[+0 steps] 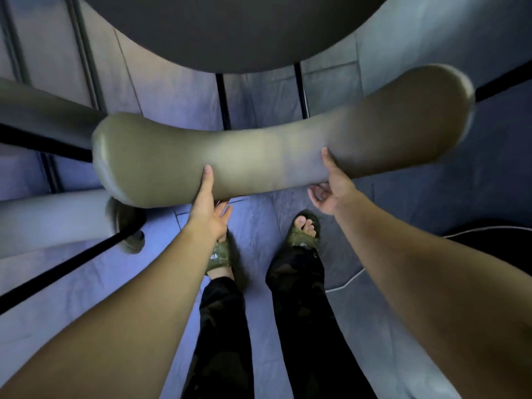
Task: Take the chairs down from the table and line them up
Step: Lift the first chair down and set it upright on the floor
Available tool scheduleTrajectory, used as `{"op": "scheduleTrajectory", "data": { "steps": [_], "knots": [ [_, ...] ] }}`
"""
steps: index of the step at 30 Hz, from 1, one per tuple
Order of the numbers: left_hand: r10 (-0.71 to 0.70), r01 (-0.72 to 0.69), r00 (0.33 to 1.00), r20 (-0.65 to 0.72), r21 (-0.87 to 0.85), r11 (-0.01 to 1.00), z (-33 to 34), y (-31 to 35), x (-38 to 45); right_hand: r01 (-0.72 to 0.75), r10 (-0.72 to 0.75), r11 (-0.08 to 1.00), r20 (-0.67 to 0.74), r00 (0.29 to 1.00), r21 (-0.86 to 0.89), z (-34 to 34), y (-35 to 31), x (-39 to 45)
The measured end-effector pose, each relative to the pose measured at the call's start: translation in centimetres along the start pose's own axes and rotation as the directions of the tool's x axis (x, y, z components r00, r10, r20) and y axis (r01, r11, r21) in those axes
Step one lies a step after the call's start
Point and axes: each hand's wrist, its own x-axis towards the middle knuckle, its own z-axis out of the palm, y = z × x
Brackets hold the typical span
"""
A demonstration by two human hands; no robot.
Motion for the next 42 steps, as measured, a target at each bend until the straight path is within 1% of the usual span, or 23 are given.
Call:
{"op": "scheduleTrajectory", "data": {
  "steps": [3,5,8,12,15,18,21,26,31,35,40,42],
  "knots": [
    [0.054,-0.054,0.999,-0.007,0.038,0.998,-0.3,1.7,-5.4,0.019,-0.019,0.999,-0.006,1.000,-0.027,-0.7,-1.6,-5.7],
    [0.107,-0.107,0.994,-0.033,0.007,0.994,-0.3,3.2,-8.7,0.034,-0.036,0.998,-0.025,0.999,-0.056,-0.7,-2.9,-9.5],
    [0.182,-0.182,0.983,-0.019,-0.030,0.983,0.0,5.5,-13.6,0.081,-0.085,0.992,-0.038,0.996,-0.097,-0.8,-4.9,-14.9],
    [0.256,-0.256,0.967,0.016,0.052,0.965,0.7,8.5,-20.2,0.172,-0.182,0.967,-0.037,0.983,-0.188,-0.8,-7.9,-22.0],
    [0.324,-0.321,0.946,-0.003,0.131,0.938,1.0,10.8,-25.3,0.222,-0.233,0.947,-0.023,0.972,-0.231,-0.6,-9.8,-27.3],
    [0.339,-0.337,0.941,0.010,0.145,0.930,1.5,13.0,-29.9,0.292,-0.308,0.919,-0.019,0.951,-0.265,-0.5,-11.6,-31.7],
    [0.297,-0.301,0.954,0.052,0.127,0.945,2.0,15.1,-34.0,0.328,-0.345,0.896,-0.004,0.939,-0.299,-0.4,-12.9,-35.2],
    [0.288,-0.301,0.953,0.091,0.188,0.935,1.9,16.4,-38.2,0.334,-0.372,0.867,-0.034,0.928,-0.370,-0.4,-13.3,-39.1],
    [0.249,-0.256,0.967,0.057,0.195,0.947,1.1,16.7,-40.9,0.303,-0.370,0.849,-0.079,0.926,-0.433,-0.8,-13.3,-41.3],
    [0.232,-0.239,0.971,0.057,0.196,0.951,1.7,17.7,-42.1,0.318,-0.415,0.803,-0.091,0.905,-0.504,0.0,-14.7,-42.4],
    [0.269,-0.276,0.961,0.059,0.218,0.936,3.3,20.6,-42.3,0.379,-0.501,0.740,-0.077,0.862,-0.556,2.5,-17.8,-42.5],
    [0.289,-0.292,0.956,0.048,0.233,0.927,4.0,22.1,-42.4,0.390,-0.512,0.728,-0.069,0.856,-0.564,3.7,-19.1,-42.7]
  ]
}}
